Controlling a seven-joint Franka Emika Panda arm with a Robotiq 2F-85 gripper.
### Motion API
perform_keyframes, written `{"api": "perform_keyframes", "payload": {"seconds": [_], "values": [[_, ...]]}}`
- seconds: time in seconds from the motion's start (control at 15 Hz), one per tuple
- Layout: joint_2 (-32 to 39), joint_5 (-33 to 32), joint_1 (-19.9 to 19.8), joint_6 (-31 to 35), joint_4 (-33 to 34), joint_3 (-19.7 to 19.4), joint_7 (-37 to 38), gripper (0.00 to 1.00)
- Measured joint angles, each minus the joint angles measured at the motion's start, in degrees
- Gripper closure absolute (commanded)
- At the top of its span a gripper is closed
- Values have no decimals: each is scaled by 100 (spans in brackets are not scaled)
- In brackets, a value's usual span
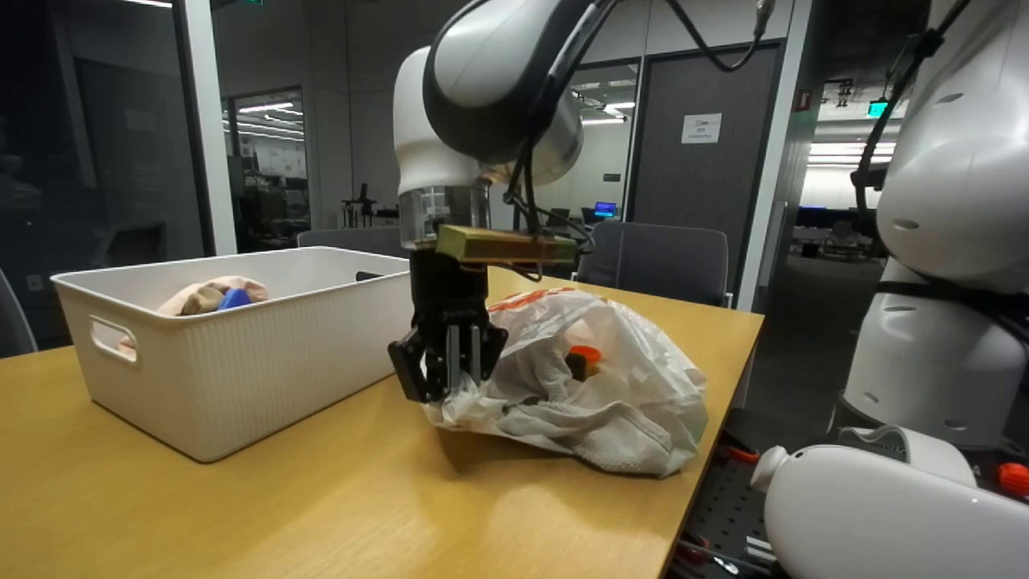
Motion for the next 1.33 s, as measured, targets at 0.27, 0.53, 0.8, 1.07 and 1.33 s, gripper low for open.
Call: {"api": "perform_keyframes", "payload": {"seconds": [0.27,0.53,0.8,1.07,1.33], "values": [[-1164,-311,754,-172,-95,-827,76,99],[-1990,-1320,1147,-186,-348,-1272,551,99],[-2548,-2395,1176,-180,-500,-1311,1204,99],[-3109,-3143,1176,-182,-529,-1305,1858,99],[-3626,-3873,1144,-181,-546,-1228,2480,99]]}}
